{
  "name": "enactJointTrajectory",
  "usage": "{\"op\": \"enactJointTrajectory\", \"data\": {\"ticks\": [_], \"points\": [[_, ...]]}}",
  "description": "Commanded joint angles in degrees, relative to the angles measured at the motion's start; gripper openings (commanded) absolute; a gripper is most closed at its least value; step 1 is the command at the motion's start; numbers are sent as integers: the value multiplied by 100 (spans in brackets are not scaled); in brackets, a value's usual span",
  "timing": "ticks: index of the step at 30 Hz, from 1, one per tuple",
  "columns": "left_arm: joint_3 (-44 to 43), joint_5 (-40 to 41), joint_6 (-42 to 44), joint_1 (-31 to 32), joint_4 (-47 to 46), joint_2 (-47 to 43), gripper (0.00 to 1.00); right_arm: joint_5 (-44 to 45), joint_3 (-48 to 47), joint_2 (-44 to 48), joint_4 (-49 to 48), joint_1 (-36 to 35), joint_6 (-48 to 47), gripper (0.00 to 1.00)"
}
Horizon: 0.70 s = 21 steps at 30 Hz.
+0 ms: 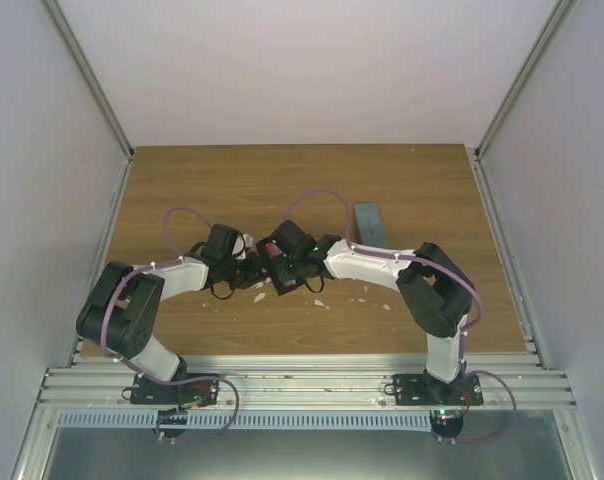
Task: Organize the sunglasses
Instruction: Adjust the sunglasses in the sunglasses case, then close the sunglasses case at the center of the board.
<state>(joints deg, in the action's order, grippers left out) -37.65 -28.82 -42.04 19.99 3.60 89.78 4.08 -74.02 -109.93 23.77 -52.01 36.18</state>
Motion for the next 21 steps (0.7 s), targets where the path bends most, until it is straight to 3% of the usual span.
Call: {"op": "enactJointTrajectory", "data": {"ticks": [1, 7, 12, 16, 21], "points": [[-62, 203, 31, 70, -90, -123, 27, -17, 110, 633, -266, -55, -157, 16], [-120, 649, 179, 64, 239, -595, 27, 0, 595, 1495, -557, 61, -48, 23], [-92, 1156, 190, 64, 516, -887, 26, 599, 1093, 1952, -467, 444, 412, 22], [28, 1185, 130, 64, 475, -836, 20, 718, 1318, 1888, -294, 774, 531, 22], [83, 849, 72, 72, 230, -442, 14, 202, 1307, 1452, -457, 834, 198, 22]]}}
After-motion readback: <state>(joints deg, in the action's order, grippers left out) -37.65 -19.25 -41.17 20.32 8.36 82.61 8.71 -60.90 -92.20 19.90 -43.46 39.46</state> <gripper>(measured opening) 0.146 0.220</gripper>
